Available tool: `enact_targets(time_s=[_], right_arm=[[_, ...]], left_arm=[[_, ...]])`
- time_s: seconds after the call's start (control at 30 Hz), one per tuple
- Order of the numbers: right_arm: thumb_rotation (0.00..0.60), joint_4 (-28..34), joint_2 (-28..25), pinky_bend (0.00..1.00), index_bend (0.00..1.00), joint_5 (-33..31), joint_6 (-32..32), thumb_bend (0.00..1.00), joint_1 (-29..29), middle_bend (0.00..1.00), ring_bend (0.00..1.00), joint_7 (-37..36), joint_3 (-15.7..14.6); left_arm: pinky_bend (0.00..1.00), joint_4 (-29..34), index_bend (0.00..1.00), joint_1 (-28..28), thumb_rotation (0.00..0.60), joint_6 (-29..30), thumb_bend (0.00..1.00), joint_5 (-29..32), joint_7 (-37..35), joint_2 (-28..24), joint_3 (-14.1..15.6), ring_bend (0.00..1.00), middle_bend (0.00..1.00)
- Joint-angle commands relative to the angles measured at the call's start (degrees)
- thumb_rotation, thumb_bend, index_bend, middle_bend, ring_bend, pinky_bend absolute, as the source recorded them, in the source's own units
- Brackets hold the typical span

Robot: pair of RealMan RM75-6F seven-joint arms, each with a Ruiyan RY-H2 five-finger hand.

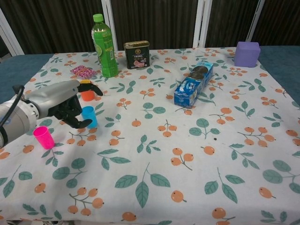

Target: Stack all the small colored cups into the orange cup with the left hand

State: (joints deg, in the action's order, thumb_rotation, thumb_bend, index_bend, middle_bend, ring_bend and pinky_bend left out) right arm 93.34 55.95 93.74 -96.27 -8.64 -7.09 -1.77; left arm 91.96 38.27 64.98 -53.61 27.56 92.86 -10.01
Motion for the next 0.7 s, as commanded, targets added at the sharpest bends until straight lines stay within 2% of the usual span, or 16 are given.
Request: enact_targets(time_s=[0.03,0.33,0.7], right_arm=[[0.6,-0.02,-0.07,0.0,0.0,0.06,-0.01,0.19,-0.01,0.0,0.0,-0.08,-0.05],[0.6,0.03,-0.01,0.0,0.0,0.0,0.0,0.19,0.0,0.0,0.0,0.05,-0.03],[0.6,0.04,-0.04,0.0,0.0,-0.22,-0.13,0.19,-0.02,0.0,0.0,-0.1,0.12]], left_arm=[[1.0,-2.8,0.24,0.11,0.6,0.2,0.35,0.23,0.02,1.64,-0.2,1.0,1.0],[1.0,-6.75,0.35,0.07,0.6,0.03,0.35,-1.08,-0.64,3.27,-0.15,1.0,1.0],[1.0,-10.31,0.41,0.07,0.6,-0.77,0.35,-1.89,-1.87,4.69,-0.72,1.0,1.0]])
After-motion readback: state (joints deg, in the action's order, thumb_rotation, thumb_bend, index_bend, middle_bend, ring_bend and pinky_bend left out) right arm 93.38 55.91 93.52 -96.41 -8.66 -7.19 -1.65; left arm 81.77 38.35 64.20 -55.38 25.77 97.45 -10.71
